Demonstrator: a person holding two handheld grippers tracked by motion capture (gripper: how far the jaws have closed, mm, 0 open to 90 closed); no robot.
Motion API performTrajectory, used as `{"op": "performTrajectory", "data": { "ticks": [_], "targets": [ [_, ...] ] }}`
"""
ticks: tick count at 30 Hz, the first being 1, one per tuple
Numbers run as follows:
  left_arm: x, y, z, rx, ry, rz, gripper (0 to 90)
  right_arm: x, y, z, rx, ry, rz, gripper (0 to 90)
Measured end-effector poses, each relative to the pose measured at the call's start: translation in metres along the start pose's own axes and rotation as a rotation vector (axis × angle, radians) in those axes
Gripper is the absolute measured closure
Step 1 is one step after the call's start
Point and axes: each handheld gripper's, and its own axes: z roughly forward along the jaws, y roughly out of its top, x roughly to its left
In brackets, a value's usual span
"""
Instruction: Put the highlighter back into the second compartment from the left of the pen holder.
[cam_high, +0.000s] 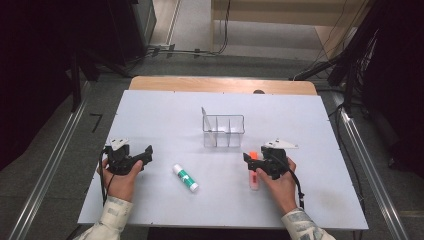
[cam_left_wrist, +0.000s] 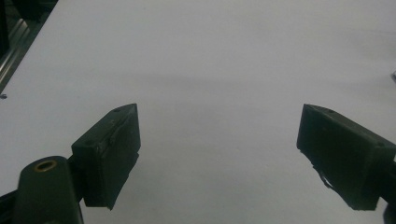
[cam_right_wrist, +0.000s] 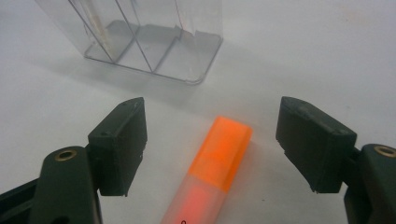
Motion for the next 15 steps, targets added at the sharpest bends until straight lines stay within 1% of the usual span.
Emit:
{"op": "performTrajectory", "data": {
  "ticks": [8,15],
  "targets": [
    [-0.0001,0.0001,-0.0001,0.000,-0.001,0.000,13.9,-0.0015,-0.0038,0.0022,0.023,-0.024,-0.004,24.2],
    [0.0001,0.0001,0.0000,-0.002,-0.001,-0.002,14.0,0.0018,-0.0069,0.0067,0.056,-0.033,-0.013,24.9]
  ]
}}
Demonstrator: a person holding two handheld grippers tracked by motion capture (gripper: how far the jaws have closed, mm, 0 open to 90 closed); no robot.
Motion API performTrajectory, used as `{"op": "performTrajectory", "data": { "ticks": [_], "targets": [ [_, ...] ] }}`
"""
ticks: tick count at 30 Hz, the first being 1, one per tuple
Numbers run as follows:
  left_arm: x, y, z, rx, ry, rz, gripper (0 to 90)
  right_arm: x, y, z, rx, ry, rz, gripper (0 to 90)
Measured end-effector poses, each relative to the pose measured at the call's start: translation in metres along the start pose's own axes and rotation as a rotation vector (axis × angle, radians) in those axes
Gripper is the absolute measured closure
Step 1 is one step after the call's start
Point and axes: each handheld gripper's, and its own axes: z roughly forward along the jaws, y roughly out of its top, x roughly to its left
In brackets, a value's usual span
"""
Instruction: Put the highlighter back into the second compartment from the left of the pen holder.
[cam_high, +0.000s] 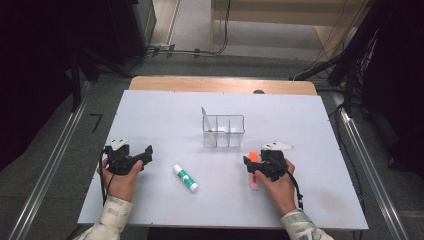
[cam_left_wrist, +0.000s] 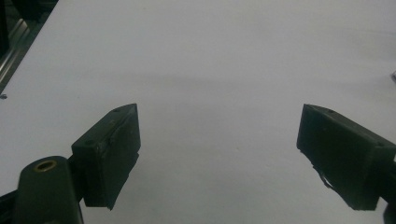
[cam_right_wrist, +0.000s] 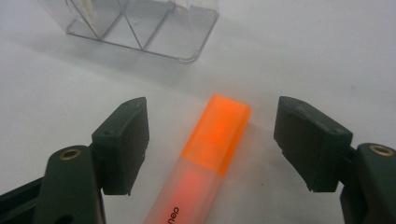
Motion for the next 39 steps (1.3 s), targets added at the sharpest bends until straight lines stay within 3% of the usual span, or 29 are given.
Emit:
{"op": "performTrajectory", "data": {
  "ticks": [15,39],
  "targets": [
    [0.000,0.000,0.000,0.000,0.000,0.000,13.9,0.004,-0.003,0.004,0.044,-0.020,-0.006,27.9],
    [-0.002,0.000,0.001,0.003,-0.003,0.004,14.0,0.013,-0.003,0.006,0.052,-0.094,-0.056,46.6]
  ]
}}
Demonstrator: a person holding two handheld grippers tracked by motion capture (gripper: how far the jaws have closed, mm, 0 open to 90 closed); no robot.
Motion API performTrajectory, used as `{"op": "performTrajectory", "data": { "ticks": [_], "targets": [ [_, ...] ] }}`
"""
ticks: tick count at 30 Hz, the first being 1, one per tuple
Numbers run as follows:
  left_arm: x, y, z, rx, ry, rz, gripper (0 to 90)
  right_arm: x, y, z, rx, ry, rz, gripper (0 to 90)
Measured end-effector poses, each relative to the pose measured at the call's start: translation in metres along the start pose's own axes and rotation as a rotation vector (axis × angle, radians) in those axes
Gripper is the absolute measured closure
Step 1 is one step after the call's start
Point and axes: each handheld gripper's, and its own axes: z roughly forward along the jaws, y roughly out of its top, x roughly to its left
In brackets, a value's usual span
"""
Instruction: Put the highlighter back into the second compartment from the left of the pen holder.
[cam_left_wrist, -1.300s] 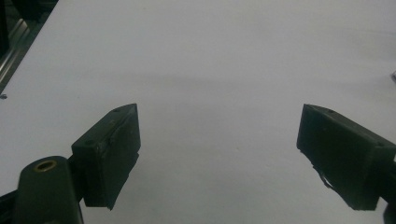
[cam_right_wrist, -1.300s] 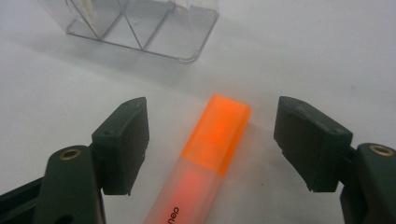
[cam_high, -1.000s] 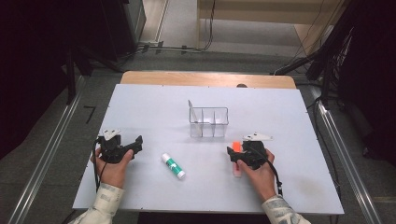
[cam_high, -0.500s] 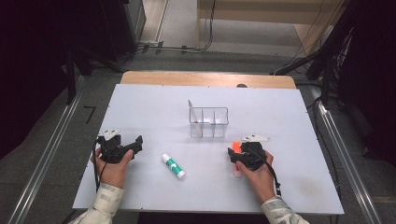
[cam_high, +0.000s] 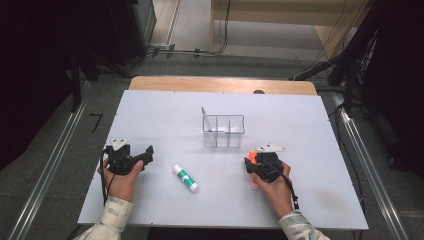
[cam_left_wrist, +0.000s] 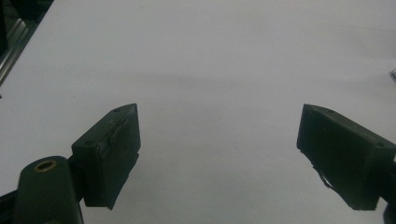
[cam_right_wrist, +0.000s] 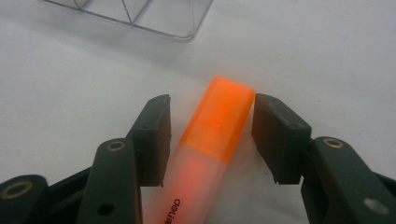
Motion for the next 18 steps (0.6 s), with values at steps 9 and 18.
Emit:
{"op": "performTrajectory", "data": {
  "ticks": [9,18],
  "targets": [
    [0.0002,0.0000,0.0001,0.000,0.000,-0.002,14.0,0.0006,0.0020,0.0009,-0.002,0.009,-0.013,60.0],
    [0.0013,0.0004,-0.0006,-0.001,0.004,-0.001,13.9,-0.0038,0.0042,0.0004,0.003,0.033,0.006,64.0]
  ]
}}
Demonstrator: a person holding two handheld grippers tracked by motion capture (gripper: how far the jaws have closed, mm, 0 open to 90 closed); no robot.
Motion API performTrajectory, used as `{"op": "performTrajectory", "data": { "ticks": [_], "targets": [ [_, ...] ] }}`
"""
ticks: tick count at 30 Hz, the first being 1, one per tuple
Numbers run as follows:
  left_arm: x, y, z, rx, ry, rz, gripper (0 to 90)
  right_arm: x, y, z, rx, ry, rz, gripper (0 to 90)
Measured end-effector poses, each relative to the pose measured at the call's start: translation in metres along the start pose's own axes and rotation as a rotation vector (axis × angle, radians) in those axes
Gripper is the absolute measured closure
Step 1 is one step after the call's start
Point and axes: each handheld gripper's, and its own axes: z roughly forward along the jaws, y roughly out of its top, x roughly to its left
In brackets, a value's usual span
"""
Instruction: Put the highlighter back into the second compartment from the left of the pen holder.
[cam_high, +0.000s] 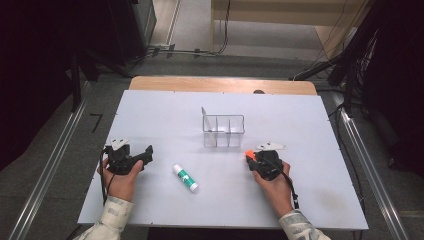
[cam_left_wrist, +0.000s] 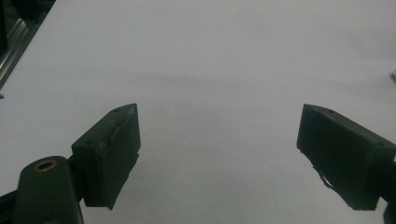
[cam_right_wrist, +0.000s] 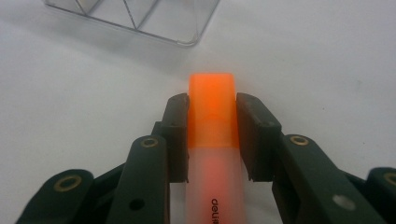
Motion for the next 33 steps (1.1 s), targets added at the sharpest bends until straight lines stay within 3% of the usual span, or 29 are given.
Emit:
{"op": "performTrajectory", "data": {
  "ticks": [16,26,33],
  "targets": [
    [0.000,0.000,0.000,0.001,-0.003,0.000,14.0,-0.010,0.004,-0.018,-0.054,0.030,0.044,63.9],
    [0.000,0.000,0.000,0.000,-0.002,-0.001,14.0,-0.007,0.008,-0.026,-0.086,0.039,0.012,64.6],
    [0.000,0.000,0.000,0.000,-0.002,0.000,14.0,-0.006,0.014,-0.033,-0.111,0.052,0.022,64.6]
  ]
}}
